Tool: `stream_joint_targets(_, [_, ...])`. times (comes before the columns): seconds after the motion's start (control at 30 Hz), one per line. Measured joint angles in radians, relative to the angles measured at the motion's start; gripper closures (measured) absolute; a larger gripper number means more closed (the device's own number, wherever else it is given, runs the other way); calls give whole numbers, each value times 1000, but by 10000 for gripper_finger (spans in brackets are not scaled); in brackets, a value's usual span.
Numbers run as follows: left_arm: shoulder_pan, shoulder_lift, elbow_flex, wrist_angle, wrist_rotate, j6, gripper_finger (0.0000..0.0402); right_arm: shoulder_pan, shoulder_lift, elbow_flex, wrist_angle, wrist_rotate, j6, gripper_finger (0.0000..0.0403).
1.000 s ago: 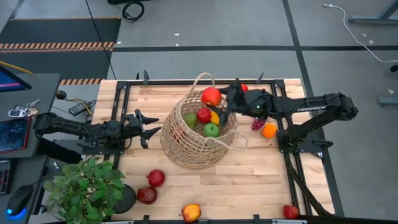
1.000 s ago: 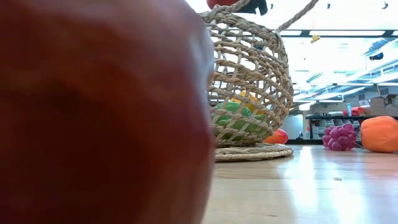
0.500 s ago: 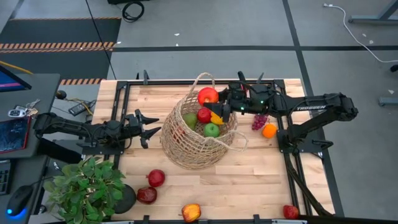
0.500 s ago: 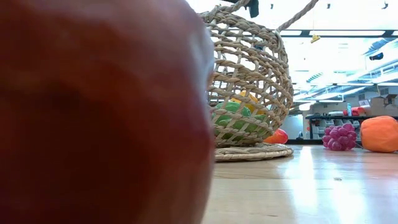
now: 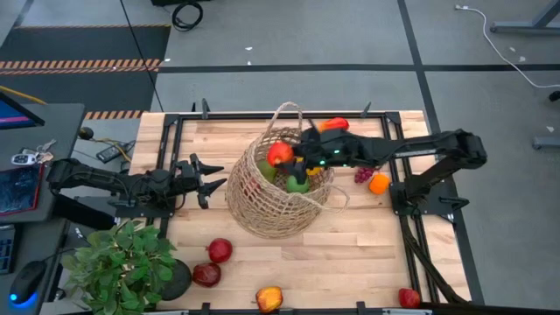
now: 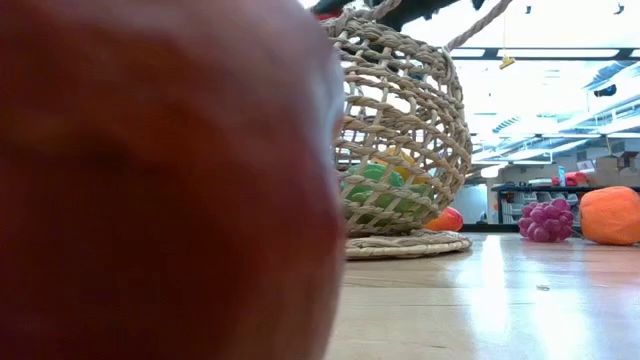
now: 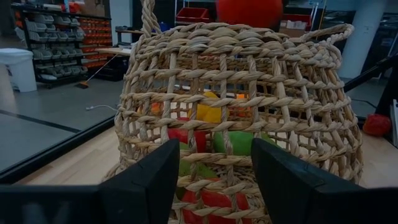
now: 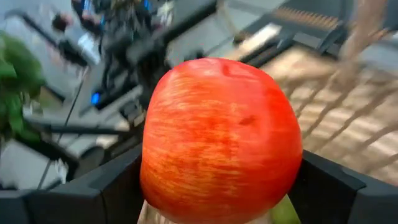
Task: Build produce basket
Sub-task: Put the red apple into the basket
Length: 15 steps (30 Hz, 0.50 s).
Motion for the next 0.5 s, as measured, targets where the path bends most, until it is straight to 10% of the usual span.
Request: stream_joint_targets(0.5, [0, 0, 0, 0, 0, 0, 196, -126, 282, 136, -128, -378, 30, 71])
